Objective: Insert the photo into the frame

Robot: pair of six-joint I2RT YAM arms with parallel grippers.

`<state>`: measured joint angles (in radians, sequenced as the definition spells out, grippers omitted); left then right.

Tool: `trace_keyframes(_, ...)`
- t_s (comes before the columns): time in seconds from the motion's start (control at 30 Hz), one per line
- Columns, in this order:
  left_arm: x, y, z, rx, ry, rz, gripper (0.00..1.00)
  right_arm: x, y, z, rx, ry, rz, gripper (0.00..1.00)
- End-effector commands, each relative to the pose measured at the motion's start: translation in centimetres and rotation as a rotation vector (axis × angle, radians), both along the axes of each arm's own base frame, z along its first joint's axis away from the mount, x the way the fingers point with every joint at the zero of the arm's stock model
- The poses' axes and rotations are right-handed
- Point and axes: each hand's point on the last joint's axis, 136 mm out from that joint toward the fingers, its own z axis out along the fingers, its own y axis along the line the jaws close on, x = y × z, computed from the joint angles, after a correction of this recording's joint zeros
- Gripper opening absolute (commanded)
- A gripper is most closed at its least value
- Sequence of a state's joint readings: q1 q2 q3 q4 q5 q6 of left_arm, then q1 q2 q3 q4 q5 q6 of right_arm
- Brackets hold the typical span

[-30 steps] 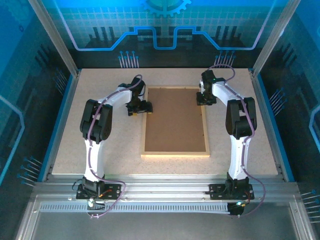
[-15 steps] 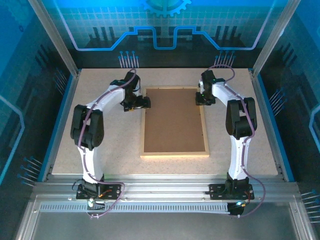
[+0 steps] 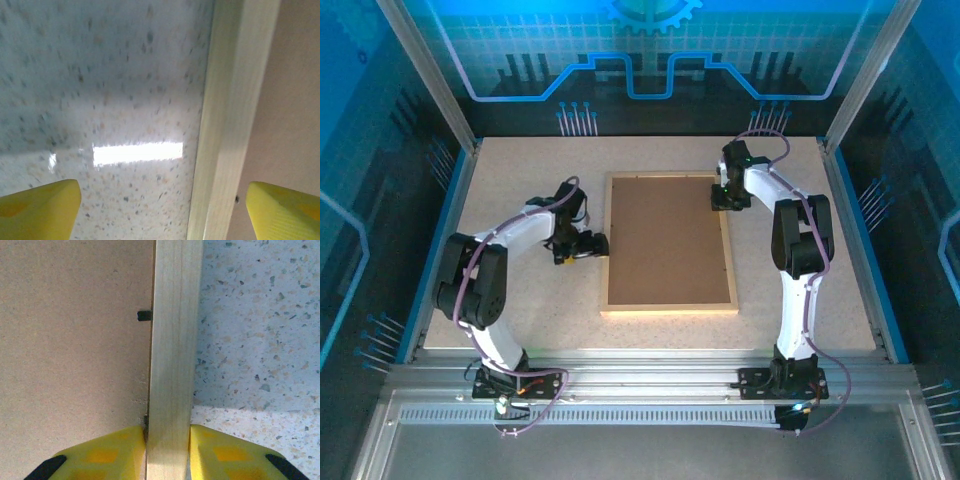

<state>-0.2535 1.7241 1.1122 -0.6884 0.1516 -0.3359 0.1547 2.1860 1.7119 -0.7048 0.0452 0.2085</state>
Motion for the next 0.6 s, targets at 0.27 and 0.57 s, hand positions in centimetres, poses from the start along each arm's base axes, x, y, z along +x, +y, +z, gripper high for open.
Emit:
trace_keyframes(0.27, -1.5, -1.5, -1.0, -0.056, -0.012, 0.032, 0.86, -2.1, 0.9, -1.2, 0.022, 0.073, 0.022, 0.32)
trace_keyframes(0.57, -2.0, -1.5, -1.7, -0.043, 0.008, 0.028, 0.86, -2.1, 1.1, -1.4, 0.029, 0.076, 0.020, 0.32)
